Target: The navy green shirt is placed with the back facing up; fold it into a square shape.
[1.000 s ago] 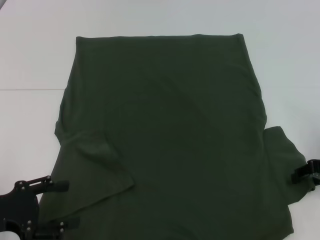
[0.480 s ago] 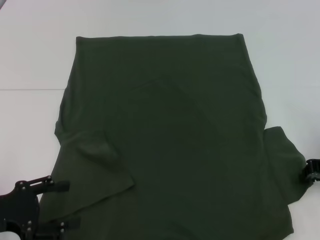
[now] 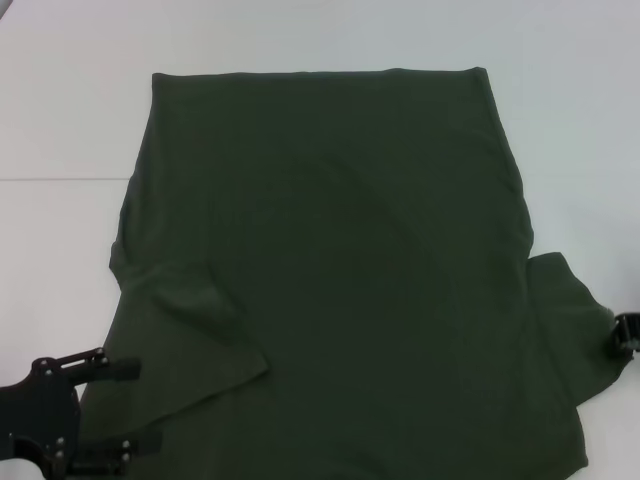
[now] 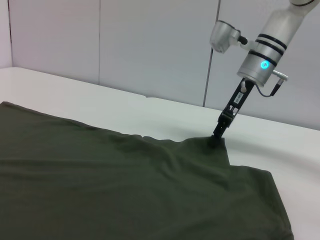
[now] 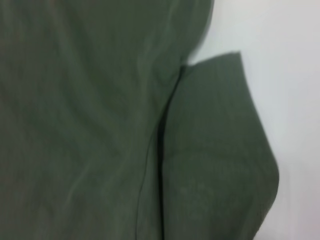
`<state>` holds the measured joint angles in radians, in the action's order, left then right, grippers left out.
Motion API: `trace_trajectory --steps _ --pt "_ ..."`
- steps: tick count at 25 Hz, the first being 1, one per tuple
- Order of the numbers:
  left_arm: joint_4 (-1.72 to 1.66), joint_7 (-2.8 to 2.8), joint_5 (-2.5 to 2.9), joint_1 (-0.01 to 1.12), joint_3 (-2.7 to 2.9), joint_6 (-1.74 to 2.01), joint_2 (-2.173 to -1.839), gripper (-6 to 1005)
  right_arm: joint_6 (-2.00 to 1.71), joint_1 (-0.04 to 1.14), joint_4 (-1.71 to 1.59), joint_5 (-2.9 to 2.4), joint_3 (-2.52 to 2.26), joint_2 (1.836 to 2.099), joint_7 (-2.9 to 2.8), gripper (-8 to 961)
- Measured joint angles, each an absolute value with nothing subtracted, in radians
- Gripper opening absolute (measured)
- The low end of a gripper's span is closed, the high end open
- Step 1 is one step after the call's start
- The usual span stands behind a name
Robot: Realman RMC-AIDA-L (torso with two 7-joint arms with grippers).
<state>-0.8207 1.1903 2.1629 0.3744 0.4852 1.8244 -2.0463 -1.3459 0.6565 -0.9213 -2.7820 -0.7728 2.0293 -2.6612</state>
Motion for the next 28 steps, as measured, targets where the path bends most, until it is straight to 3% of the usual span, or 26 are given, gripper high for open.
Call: trace_trajectory --steps 4,22,28 --pt "-0.821 1.19 2.163 0.376 0.476 1.824 -2.046 887 -1.359 0.635 -1.002 -2.778 -0.771 2.042 -2.655 20" --pt "-0.821 1.193 2.163 0.376 0.476 1.821 -2.045 888 -1.415 0.555 -1.194 -2.683 -0.702 2.046 -2.629 35" --pt "-0.821 1.193 2.163 0.373 0.475 1.82 -2.045 887 -1.43 0.588 -1.203 -2.672 -0.72 2.071 -2.601 40"
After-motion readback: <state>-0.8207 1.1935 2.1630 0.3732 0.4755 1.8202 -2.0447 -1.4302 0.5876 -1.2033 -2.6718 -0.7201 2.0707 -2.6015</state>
